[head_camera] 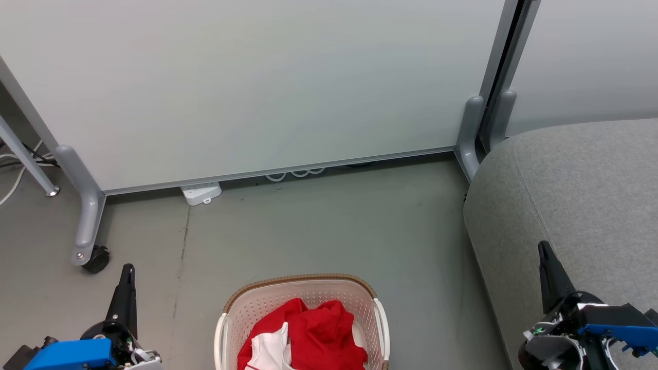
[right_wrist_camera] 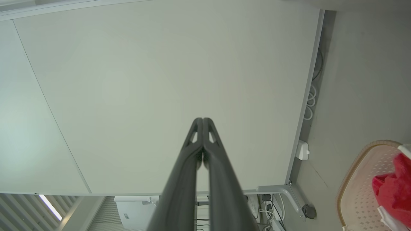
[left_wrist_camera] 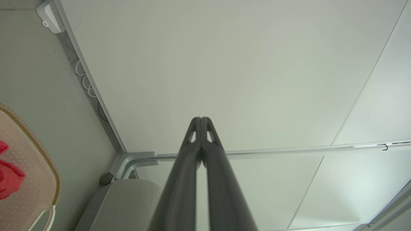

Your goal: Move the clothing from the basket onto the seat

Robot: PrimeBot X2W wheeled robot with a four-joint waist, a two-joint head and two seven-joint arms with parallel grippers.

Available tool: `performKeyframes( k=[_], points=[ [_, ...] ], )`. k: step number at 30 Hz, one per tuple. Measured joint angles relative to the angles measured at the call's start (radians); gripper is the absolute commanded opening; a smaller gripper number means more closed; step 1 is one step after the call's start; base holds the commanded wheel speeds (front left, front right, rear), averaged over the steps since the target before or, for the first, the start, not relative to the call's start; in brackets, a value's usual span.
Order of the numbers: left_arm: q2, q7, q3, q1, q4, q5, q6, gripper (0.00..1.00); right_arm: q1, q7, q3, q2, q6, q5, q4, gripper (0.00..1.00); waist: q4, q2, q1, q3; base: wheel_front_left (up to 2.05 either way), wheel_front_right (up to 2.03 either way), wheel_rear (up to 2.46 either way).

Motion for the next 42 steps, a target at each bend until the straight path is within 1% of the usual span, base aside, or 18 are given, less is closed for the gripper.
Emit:
performKeyframes(
  k=[30, 31, 37, 42],
  points=[
    [0.000, 0.000, 0.000, 0.000, 0.000, 0.000, 0.000, 0.00, 0.000, 0.000, 0.000, 0.000, 0.000, 0.000, 0.000, 0.00, 0.000, 0.0000, 0.0000, 0.000, 0.00, 0.00, 0.00],
    [0.000, 0.000, 0.000, 0.000, 0.000, 0.000, 0.000, 1.00, 0.000, 0.000, 0.000, 0.000, 0.000, 0.000, 0.000, 1.00, 0.000, 0.0000, 0.0000, 0.000, 0.00, 0.00, 0.00],
    [-0.014, -0.003, -0.004, 0.041, 0.048, 0.000, 0.000, 1.00, 0.047, -0.003, 0.007, 0.006, 0.000, 0.000, 0.046, 1.00, 0.000, 0.0000, 0.0000, 0.000, 0.00, 0.00, 0.00],
    [-0.016, -0.029, -0.024, 0.044, 0.041, 0.004, 0.000, 1.00, 0.049, -0.027, 0.035, 0.006, 0.000, -0.007, 0.044, 1.00, 0.000, 0.0000, 0.0000, 0.000, 0.00, 0.00, 0.00]
  ],
)
